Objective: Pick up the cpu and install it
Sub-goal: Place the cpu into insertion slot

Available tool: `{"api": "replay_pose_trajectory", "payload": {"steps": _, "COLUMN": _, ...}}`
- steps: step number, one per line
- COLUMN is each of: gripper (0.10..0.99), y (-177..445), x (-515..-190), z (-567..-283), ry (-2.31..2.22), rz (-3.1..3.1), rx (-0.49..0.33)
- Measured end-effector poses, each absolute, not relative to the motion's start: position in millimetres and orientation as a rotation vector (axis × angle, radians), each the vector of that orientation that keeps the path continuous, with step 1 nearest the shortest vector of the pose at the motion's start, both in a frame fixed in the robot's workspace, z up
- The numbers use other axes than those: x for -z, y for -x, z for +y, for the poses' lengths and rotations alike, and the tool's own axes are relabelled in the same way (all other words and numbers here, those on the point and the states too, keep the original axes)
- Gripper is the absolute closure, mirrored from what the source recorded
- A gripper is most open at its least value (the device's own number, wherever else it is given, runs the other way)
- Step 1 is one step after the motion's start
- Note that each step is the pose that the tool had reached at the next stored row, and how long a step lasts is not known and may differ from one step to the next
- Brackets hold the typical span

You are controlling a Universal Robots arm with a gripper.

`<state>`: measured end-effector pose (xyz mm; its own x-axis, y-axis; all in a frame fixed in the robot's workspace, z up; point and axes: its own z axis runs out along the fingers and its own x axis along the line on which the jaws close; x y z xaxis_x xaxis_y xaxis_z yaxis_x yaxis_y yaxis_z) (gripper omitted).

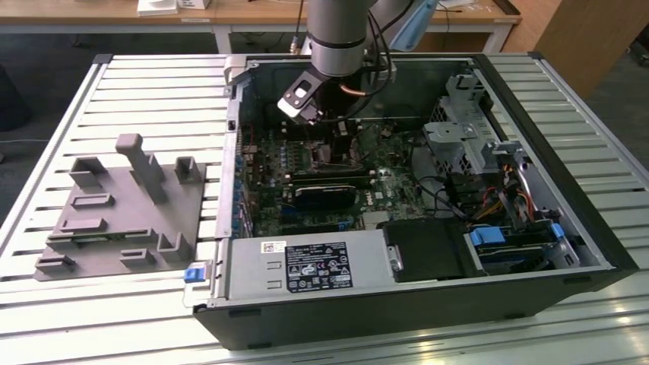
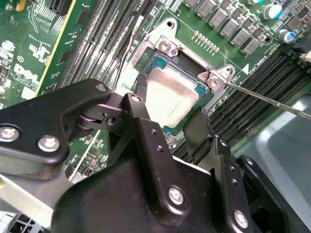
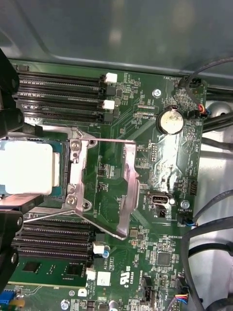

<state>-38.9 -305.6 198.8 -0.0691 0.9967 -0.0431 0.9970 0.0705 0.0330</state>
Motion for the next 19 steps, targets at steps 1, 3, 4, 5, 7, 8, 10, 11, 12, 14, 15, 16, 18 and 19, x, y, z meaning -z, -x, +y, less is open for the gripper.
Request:
{"api": "replay_pose_trajectory", "payload": {"steps": 1, "gripper": 0.514, "y": 38.9, "x": -198.2, "z": -305.6, "ry": -2.104, "rz": 2.259, "rx": 0.008}}
{"api": "replay_pose_trajectory", "payload": {"steps": 3, "gripper": 0.514, "y": 38.9, "x": -197.4, "z": -305.6, "ry": -2.103, "rz": 2.260, "rx": 0.008}}
{"api": "replay_pose_trajectory", "payload": {"steps": 4, "gripper": 0.514, "y": 38.9, "x": -197.1, "z": -305.6, "ry": -2.103, "rz": 2.261, "rx": 0.008}}
{"api": "replay_pose_trajectory", "payload": {"steps": 5, "gripper": 0.514, "y": 38.9, "x": -196.8, "z": -305.6, "ry": -2.103, "rz": 2.261, "rx": 0.008}}
{"api": "replay_pose_trajectory", "payload": {"steps": 7, "gripper": 0.514, "y": 38.9, "x": -196.4, "z": -305.6, "ry": -2.102, "rz": 2.261, "rx": 0.008}}
{"api": "replay_pose_trajectory", "payload": {"steps": 8, "gripper": 0.514, "y": 38.8, "x": -196.2, "z": -305.6, "ry": -2.102, "rz": 2.261, "rx": 0.008}}
{"api": "replay_pose_trajectory", "payload": {"steps": 10, "gripper": 0.514, "y": 38.8, "x": -195.9, "z": -305.6, "ry": -2.102, "rz": 2.261, "rx": 0.008}}
{"api": "replay_pose_trajectory", "payload": {"steps": 11, "gripper": 0.514, "y": 38.9, "x": -195.7, "z": -305.6, "ry": -2.102, "rz": 2.261, "rx": 0.008}}
{"api": "replay_pose_trajectory", "payload": {"steps": 12, "gripper": 0.514, "y": 38.9, "x": -195.7, "z": -305.6, "ry": -2.102, "rz": 2.261, "rx": 0.008}}
{"api": "replay_pose_trajectory", "payload": {"steps": 14, "gripper": 0.525, "y": 38.9, "x": -195.8, "z": -305.7, "ry": -2.102, "rz": 2.261, "rx": 0.009}}
{"api": "replay_pose_trajectory", "payload": {"steps": 15, "gripper": 0.525, "y": 38.9, "x": -195.8, "z": -305.7, "ry": -2.102, "rz": 2.261, "rx": 0.009}}
{"api": "replay_pose_trajectory", "payload": {"steps": 16, "gripper": 0.584, "y": 38.9, "x": -195.8, "z": -305.6, "ry": -2.102, "rz": 2.261, "rx": 0.008}}
{"api": "replay_pose_trajectory", "payload": {"steps": 18, "gripper": 0.584, "y": 38.9, "x": -195.8, "z": -305.6, "ry": -2.103, "rz": 2.261, "rx": 0.008}}
{"api": "replay_pose_trajectory", "payload": {"steps": 19, "gripper": 0.584, "y": 38.8, "x": -196.0, "z": -305.5, "ry": -2.102, "rz": 2.261, "rx": 0.008}}
